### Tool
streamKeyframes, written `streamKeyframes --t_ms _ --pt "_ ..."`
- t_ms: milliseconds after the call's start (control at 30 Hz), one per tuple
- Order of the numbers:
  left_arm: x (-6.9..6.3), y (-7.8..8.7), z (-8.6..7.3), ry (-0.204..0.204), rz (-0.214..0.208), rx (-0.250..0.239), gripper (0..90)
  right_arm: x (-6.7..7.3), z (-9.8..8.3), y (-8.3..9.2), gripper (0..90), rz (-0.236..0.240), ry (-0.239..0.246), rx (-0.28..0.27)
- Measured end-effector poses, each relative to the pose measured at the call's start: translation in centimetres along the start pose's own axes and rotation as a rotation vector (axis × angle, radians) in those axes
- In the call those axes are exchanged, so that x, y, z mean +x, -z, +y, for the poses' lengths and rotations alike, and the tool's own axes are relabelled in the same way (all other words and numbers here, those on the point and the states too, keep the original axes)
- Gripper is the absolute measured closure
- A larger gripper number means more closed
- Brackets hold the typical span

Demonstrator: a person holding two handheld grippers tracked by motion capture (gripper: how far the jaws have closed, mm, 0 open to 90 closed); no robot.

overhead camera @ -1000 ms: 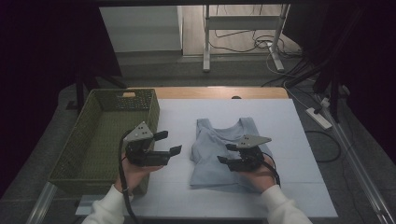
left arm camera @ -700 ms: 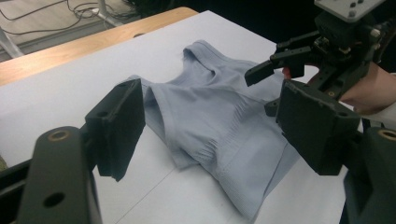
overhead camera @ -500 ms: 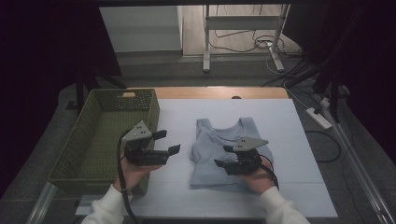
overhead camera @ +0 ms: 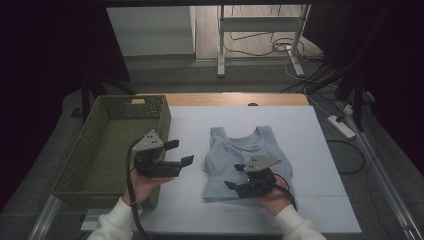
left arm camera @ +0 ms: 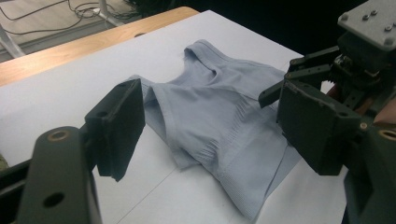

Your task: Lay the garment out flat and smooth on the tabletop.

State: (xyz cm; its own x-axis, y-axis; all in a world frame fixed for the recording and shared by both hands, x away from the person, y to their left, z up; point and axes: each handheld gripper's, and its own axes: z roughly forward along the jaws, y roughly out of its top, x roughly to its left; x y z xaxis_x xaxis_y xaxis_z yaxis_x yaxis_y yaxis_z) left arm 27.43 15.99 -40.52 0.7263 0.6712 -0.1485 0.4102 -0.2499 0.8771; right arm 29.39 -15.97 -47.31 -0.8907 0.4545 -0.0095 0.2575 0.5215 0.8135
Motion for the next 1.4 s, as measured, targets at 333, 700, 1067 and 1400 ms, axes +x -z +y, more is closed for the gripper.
streamKeyframes --t_ms 333,700,1067,1400 --pt "0.1 0.1 0.0 0.004 0.001 -0.003 24.4 1.5 0.1 -1.4 24.6 0.030 0.051 0.018" --pt "0.0 0.0 -0.1 0.001 0.001 0.003 24.4 2.5 0.7 -2.3 16.3 0.018 0.040 0.024" --pt "0.0 -0.1 -0.1 -0.002 -0.002 0.008 24.4 3.7 0.7 -3.8 21.9 0.086 0.034 0.053" --pt "0.0 -0.3 -0.1 -0.002 -0.005 0.013 24.3 5.4 0.8 -6.0 24.5 0.116 0.088 0.119"
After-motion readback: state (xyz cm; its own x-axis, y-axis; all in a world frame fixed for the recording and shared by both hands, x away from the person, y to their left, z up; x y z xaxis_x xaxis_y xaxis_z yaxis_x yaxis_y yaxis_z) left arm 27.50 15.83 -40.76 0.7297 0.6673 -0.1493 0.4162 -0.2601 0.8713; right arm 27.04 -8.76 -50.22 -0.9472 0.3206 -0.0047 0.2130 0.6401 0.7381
